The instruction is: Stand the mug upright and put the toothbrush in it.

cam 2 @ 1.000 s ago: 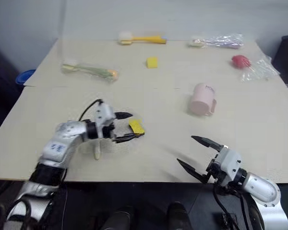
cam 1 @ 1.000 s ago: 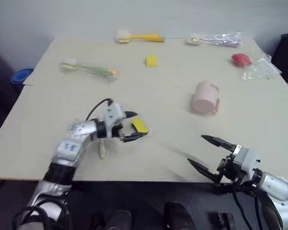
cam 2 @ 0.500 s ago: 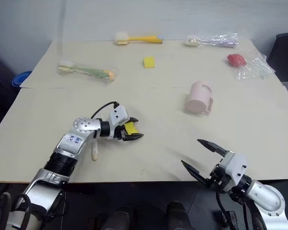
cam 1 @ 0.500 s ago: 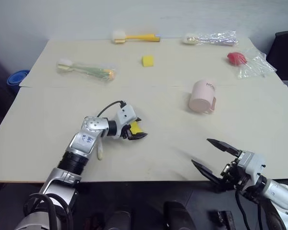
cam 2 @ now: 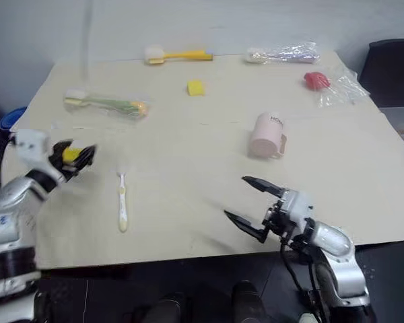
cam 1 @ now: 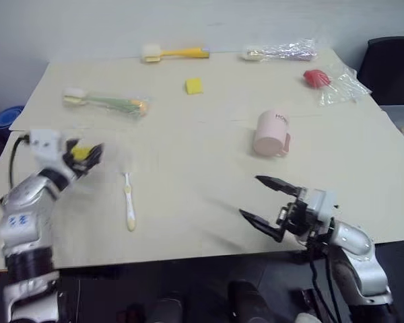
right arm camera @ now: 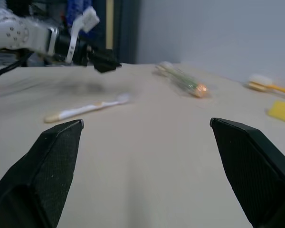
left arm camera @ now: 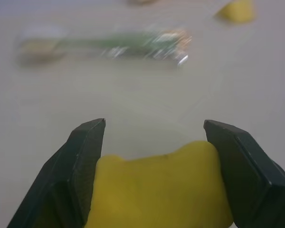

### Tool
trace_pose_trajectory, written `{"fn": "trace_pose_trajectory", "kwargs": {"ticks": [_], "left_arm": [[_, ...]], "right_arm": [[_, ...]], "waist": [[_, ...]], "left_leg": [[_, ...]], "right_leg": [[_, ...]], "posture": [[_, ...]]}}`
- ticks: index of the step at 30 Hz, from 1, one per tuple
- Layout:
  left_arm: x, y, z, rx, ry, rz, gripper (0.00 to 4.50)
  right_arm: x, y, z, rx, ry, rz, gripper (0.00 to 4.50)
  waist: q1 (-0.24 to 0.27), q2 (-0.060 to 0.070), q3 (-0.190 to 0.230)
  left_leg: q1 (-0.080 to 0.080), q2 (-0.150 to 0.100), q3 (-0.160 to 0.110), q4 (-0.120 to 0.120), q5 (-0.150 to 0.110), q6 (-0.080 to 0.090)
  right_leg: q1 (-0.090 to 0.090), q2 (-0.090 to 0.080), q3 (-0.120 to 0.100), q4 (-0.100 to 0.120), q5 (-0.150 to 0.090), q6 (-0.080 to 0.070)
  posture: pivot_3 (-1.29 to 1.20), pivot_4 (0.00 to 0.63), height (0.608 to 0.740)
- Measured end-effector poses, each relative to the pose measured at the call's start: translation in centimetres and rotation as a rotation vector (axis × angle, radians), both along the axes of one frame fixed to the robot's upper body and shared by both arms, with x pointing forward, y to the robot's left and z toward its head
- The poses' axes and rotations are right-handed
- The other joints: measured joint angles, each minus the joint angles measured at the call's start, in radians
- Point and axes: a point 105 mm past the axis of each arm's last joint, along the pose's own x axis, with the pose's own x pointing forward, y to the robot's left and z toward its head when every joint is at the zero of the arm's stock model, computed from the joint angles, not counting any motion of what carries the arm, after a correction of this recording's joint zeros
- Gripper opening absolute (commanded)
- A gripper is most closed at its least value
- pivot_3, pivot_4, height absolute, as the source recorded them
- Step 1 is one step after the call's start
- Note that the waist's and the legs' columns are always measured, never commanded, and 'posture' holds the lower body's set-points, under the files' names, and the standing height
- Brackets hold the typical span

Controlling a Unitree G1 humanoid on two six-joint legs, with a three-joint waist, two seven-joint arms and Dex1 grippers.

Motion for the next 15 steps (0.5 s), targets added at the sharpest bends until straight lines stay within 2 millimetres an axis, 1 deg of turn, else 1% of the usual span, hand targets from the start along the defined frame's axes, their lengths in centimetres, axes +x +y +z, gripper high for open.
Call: {"fn": "trace_pose_trajectory", "kwargs": {"ticks": [1,3,4,5,9,11,13,15], "left_arm": [[-0.8,1.0,-1.2,0.001,0.047,0.051,3.19],[-1.7,2.2,-2.3,-0.006,0.091,0.11,3.82],[-1.9,2.5,-2.5,-0.015,0.097,0.125,4.04],[-2.0,2.7,-2.6,-0.022,0.099,0.13,4.41],[-2.2,2.2,-2.6,-0.068,0.096,0.068,4.46],[-2.9,2.8,-1.3,-0.074,0.083,0.025,4.46],[-4.2,4.3,0.7,-0.027,0.065,-0.006,4.46],[-5.3,5.5,2.8,0.056,0.044,-0.037,4.46]], "right_arm": [[0.1,0.6,0.0,0.001,-0.009,0.025,4.5],[0.3,1.0,-0.1,-0.012,-0.021,0.045,4.5],[0.5,1.1,-0.2,-0.019,-0.026,0.048,4.5],[0.6,1.1,-0.4,-0.025,-0.025,0.047,4.5],[0.7,0.8,-0.6,-0.035,-0.03,0.034,4.5],[0.8,-0.1,-0.7,-0.057,-0.027,0.005,4.5],[0.6,-2.0,-0.8,-0.088,-0.013,-0.052,4.5],[0.2,-3.9,-1.1,-0.116,0.018,-0.109,4.5]], "waist": [[0.007,-0.001,0.0],[0.028,-0.001,0.0],[0.039,-0.001,0.0],[0.047,-0.001,0.0],[0.048,-0.001,0.0],[0.041,-0.002,0.0],[0.031,-0.002,0.0],[0.023,-0.001,0.0]], "left_leg": [[0.0,0.0,-0.001,0.001,0.0,0.0],[-0.002,-0.002,-0.003,0.003,0.0,0.0],[-0.002,-0.002,-0.004,0.004,0.0,0.0],[-0.002,-0.002,-0.004,0.005,0.0,0.0],[-0.002,-0.001,-0.004,0.007,0.0,0.0],[-0.003,0.001,-0.004,0.006,-0.001,-0.002],[-0.002,0.002,-0.004,0.001,-0.002,-0.003],[-0.001,0.002,-0.004,-0.002,-0.002,-0.003]], "right_leg": [[0.0,0.0,0.0,-0.002,0.001,-0.002],[0.001,-0.001,-0.002,-0.004,0.003,-0.004],[0.002,-0.001,-0.002,-0.005,0.003,-0.004],[0.003,-0.001,-0.002,-0.006,0.004,-0.004],[0.003,0.0,-0.002,-0.005,0.004,-0.003],[0.002,0.001,-0.002,-0.005,0.004,-0.003],[0.0,0.0,-0.001,-0.005,0.003,-0.004],[-0.001,0.0,-0.002,-0.007,0.002,-0.006]], "posture": [[0.0,0.15,0.74],[0.0,0.15,0.74],[0.0,0.15,0.74],[0.0,0.15,0.74],[0.0,0.15,0.74],[0.0,0.15,0.74],[0.0,0.15,0.74],[0.0,0.15,0.74]]}}
